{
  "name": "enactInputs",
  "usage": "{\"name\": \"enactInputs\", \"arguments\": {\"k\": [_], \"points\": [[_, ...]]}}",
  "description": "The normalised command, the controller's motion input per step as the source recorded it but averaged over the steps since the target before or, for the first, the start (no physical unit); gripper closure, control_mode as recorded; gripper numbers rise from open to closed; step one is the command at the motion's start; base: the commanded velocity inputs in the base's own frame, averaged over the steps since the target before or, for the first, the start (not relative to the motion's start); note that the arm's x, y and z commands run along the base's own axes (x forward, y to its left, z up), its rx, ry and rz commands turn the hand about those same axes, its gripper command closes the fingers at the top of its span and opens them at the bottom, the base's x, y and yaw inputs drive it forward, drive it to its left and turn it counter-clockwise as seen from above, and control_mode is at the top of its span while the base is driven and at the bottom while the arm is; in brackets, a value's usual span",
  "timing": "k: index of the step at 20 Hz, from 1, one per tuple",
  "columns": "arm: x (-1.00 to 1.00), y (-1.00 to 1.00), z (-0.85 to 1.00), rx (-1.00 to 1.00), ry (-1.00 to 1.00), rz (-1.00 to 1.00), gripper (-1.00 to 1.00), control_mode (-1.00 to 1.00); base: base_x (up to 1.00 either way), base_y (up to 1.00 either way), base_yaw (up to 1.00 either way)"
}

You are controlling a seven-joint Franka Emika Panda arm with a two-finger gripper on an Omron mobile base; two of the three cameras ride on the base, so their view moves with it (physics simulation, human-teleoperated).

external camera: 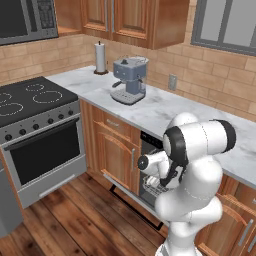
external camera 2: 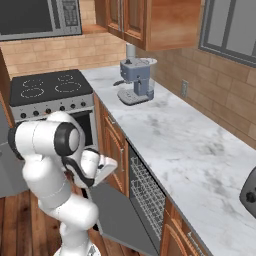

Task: Open the dishwasher door and pull out the top rack.

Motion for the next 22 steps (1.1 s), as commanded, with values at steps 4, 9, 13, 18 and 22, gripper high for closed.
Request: {"name": "enactInputs", "arguments": {"k": [4,9,13,18,22], "points": [[0.44,-0.29,-0.42,-0.01,0.00,0.03,-1.00,-1.00,0.00,0.00,0.00],[0.43,-0.15,-0.47,-0.02,0.00,0.02,-1.00,-1.00,0.00,0.00,0.00],[0.40,-0.04,-0.33,-0.04,0.00,0.00,-1.00,-1.00,0.00,0.00,0.00],[0.39,-0.02,-0.19,-0.03,0.00,0.00,-1.00,-1.00,0.00,0.00,0.00],[0.43,-0.06,-0.20,-0.03,0.00,0.00,-1.00,-1.00,0.00,0.00,0.00]]}}
